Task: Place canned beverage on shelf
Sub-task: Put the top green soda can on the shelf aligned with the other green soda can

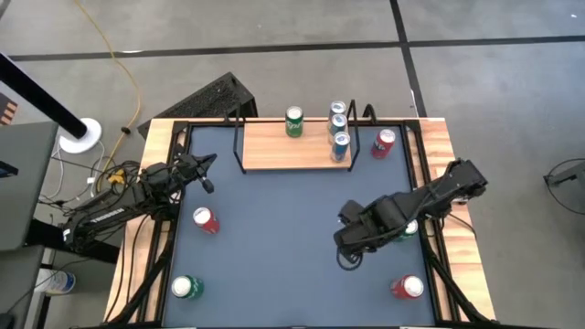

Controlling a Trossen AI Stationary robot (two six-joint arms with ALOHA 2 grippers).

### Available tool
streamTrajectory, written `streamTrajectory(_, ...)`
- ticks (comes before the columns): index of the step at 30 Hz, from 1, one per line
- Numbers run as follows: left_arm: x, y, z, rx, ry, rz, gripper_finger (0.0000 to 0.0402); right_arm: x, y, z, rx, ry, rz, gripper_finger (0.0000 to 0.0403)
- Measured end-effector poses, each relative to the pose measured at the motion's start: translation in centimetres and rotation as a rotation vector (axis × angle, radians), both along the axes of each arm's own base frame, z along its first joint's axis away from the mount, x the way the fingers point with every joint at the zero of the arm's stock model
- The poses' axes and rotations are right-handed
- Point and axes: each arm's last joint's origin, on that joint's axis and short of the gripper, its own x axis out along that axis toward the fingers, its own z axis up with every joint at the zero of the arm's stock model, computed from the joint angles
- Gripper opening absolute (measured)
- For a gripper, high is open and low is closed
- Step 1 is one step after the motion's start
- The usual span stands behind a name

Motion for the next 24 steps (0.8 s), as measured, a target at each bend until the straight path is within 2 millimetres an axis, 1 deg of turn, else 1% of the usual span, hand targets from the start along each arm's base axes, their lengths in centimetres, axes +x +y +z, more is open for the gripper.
streamTrajectory(5, 0.0, 0.0, 0.0, 0.0, 0.0, 0.0, 0.0, -2.0, -1.0, -0.9, 0.044, 0.064, -0.093, 0.0331)
streamTrajectory(10, 0.0, 0.0, 0.0, 0.0, 0.0, 0.0, 0.0, -4.1, -2.8, -1.8, 0.035, 0.099, -0.16, 0.0331)
streamTrajectory(18, 0.0, 0.0, 0.0, 0.0, 0.0, 0.0, 0.0, -7.7, -5.5, -3.5, 0.087, 0.176, -0.21, 0.0331)
streamTrajectory(24, 0.0, 0.0, 0.0, 0.0, 0.0, 0.0, 0.0, -9.9, -6.5, -4.6, 0.104, 0.209, -0.247, 0.0331)
